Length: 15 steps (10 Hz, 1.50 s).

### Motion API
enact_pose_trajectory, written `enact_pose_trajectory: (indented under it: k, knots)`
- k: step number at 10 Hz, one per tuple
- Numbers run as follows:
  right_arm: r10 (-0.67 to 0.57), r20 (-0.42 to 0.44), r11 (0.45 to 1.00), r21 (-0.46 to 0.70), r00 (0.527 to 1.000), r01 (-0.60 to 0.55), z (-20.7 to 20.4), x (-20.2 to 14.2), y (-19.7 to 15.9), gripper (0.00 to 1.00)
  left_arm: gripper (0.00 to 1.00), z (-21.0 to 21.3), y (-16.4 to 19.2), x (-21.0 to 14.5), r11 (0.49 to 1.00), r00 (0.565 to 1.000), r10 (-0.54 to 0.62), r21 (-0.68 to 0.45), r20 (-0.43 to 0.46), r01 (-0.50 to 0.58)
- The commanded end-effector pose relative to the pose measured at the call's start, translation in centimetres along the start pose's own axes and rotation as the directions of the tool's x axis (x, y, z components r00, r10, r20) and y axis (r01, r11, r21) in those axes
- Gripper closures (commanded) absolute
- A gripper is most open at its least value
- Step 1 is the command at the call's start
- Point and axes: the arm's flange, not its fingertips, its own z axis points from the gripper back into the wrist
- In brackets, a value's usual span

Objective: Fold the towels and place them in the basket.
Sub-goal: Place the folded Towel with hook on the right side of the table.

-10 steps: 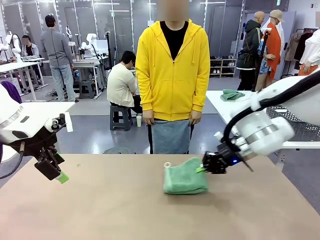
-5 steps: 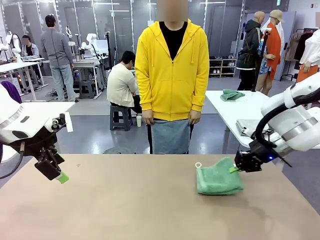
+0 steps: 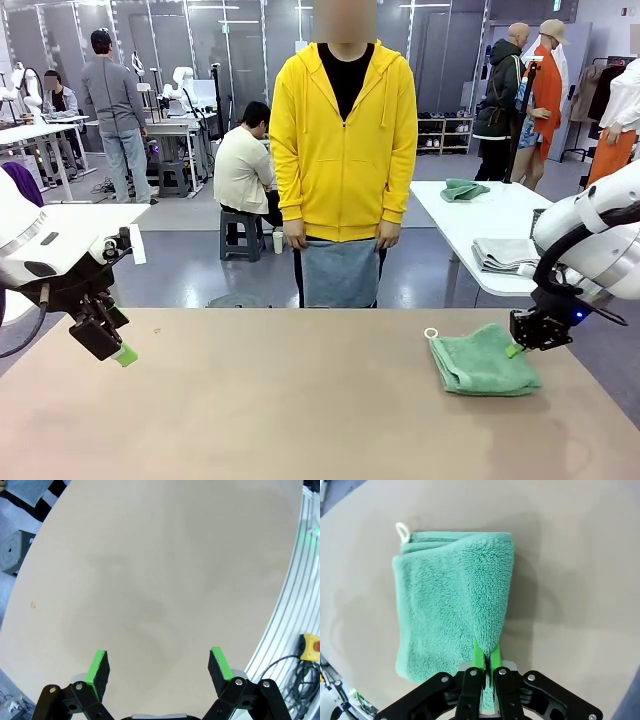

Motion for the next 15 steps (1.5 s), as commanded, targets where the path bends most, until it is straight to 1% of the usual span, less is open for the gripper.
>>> enact_pose_trajectory:
  k: [1,3,5,6,7,8,9,10,11,12,14,15]
  knots:
    - [-0.059,-0.014,0.996,-0.062,0.998,0.058,1.1,0.5,-0.8,0.95,0.00,-0.1,-0.2,0.2,1.000,1.000,0.015,0.012,-0.009,-0.015]
    - [-0.084,-0.005,0.993,-0.080,0.996,0.084,2.0,0.5,-2.0,0.95,0.00,-0.1,-0.2,0.2,1.000,1.000,0.015,0.012,-0.009,-0.015]
    - [-0.094,0.005,0.990,-0.109,0.996,0.094,2.2,0.5,-2.4,0.95,0.00,-0.1,-0.2,0.2,1.000,1.000,0.015,0.012,-0.009,-0.015]
    - [-0.091,0.013,0.990,-0.103,0.996,0.092,2.3,0.7,-2.3,0.95,0.00,-0.1,-0.2,0.2,1.000,1.000,0.015,0.012,-0.009,-0.015]
    - [-0.087,0.013,0.990,-0.108,0.996,0.088,2.2,0.8,-2.2,0.84,0.00,-0.1,-0.2,0.2,1.000,1.000,0.015,0.012,-0.009,-0.015]
    - [-0.085,0.015,0.990,-0.109,0.996,0.086,2.2,0.8,-2.1,0.62,0.00,-0.1,-0.2,0.2,1.000,1.000,0.015,0.012,-0.009,-0.015]
    - [-0.086,0.023,0.990,-0.114,0.996,0.088,2.4,0.8,-2.1,0.48,0.00,-0.1,-0.2,0.2,1.000,1.000,0.015,0.012,-0.009,-0.015]
    - [-0.086,0.027,0.989,-0.118,0.996,0.088,2.5,0.7,-1.9,0.26,0.00,-0.1,-0.2,0.2,1.000,1.000,0.015,0.012,-0.009,-0.015]
    - [-0.086,0.034,0.987,-0.133,0.996,0.089,2.8,0.6,-1.7,0.11,0.00,-0.1,-0.2,0.2,1.000,1.000,0.015,0.012,-0.009,-0.015]
    - [-0.082,0.039,0.986,-0.142,0.996,0.087,3.1,0.5,-1.4,0.00,0.00,-0.1,-0.2,0.2,1.000,1.000,0.015,0.012,-0.009,-0.015]
    - [-0.070,0.057,0.984,-0.161,0.996,0.079,4.1,0.3,-0.5,0.00,0.00,-0.1,-0.2,0.2,1.000,1.000,0.015,0.012,-0.009,-0.015]
    - [-0.064,0.066,0.983,-0.171,0.996,0.074,4.5,0.3,-0.1,0.04,0.00,-0.1,-0.2,0.2,1.000,1.000,0.015,0.012,-0.009,-0.015]
